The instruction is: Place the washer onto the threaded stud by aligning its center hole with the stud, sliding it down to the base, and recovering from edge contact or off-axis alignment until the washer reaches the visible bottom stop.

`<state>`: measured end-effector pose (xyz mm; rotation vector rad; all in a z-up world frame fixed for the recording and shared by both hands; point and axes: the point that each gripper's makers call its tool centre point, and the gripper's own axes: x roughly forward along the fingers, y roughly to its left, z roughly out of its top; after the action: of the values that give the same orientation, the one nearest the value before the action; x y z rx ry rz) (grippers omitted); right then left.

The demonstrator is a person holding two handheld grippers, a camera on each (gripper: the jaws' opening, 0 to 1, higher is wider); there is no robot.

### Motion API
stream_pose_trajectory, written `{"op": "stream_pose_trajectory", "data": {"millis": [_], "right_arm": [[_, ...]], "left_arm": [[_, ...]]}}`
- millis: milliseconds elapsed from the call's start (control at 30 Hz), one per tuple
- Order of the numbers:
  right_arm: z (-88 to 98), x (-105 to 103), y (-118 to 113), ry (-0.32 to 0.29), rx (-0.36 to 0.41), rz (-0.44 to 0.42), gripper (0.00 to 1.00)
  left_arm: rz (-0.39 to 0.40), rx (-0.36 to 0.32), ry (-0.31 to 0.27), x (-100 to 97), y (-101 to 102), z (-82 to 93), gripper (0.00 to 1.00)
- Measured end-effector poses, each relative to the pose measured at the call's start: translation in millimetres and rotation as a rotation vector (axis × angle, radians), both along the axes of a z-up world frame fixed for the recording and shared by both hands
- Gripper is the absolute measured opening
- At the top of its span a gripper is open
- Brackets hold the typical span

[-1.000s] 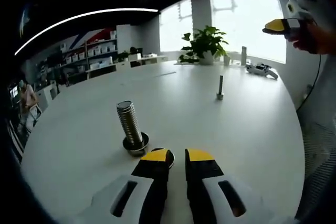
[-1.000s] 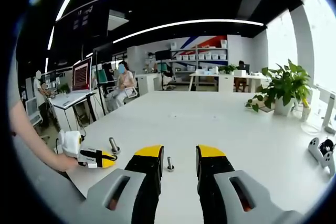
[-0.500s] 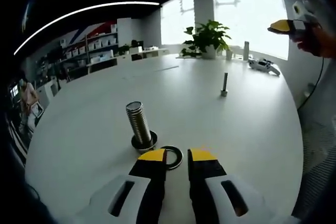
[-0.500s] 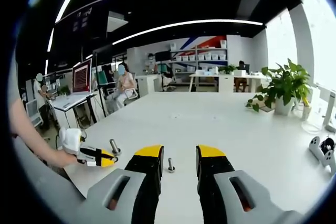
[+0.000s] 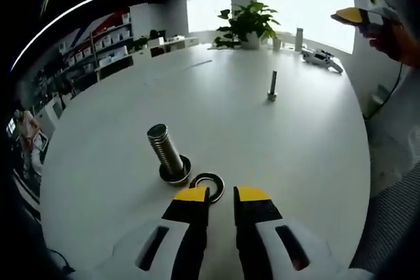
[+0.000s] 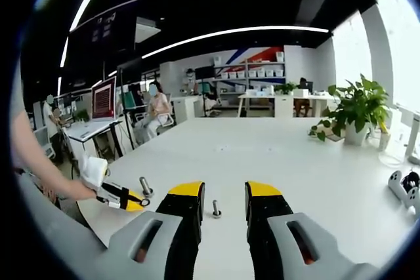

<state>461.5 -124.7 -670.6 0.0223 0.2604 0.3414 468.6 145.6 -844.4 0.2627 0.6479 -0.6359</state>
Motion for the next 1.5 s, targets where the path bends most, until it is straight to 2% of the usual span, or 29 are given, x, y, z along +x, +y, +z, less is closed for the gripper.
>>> {"op": "stream_pose_trajectory", "data": {"millis": [67,167,367,433,667,1033,1200,1300,1500], "right_arm": [[0.0,-0.3,1.4,0.001,0.000,0.005,0.26],[1.4,0.3,2.4,-0.006,0.005,0.009,0.26],[4.6,0.6,1.6,-0.016,0.022,0.008,0.26],[5.3,0.6,2.2,-0.018,0.026,0.010,0.26],[8.5,0.0,5.9,-0.025,0.043,0.022,0.26],[10.1,-0.4,8.0,-0.029,0.060,0.033,0.26],[11.0,-1.3,8.9,-0.031,0.066,0.036,0.26],[11.5,-1.0,9.4,-0.031,0.073,0.037,0.26],[12.6,-1.2,9.5,-0.032,0.082,0.037,0.26]], "left_arm": [[-0.006,0.003,0.009,0.0,-1.6,2.4,0.13],[-0.052,0.072,0.050,-4.4,-1.8,-2.2,0.13],[-0.092,0.118,0.089,-7.7,-3.8,-3.5,0.13],[-0.103,0.155,0.096,-9.2,-1.9,-4.3,0.13],[-0.117,0.214,0.136,-5.2,2.9,-7.5,0.13],[-0.174,0.288,0.187,8.3,5.8,-25.1,0.13],[-0.214,0.326,0.215,7.2,2.1,-29.2,0.12],[-0.234,0.343,0.209,11.0,0.7,-29.1,0.11],[-0.256,0.361,0.254,11.9,0.7,-33.4,0.09]]}}
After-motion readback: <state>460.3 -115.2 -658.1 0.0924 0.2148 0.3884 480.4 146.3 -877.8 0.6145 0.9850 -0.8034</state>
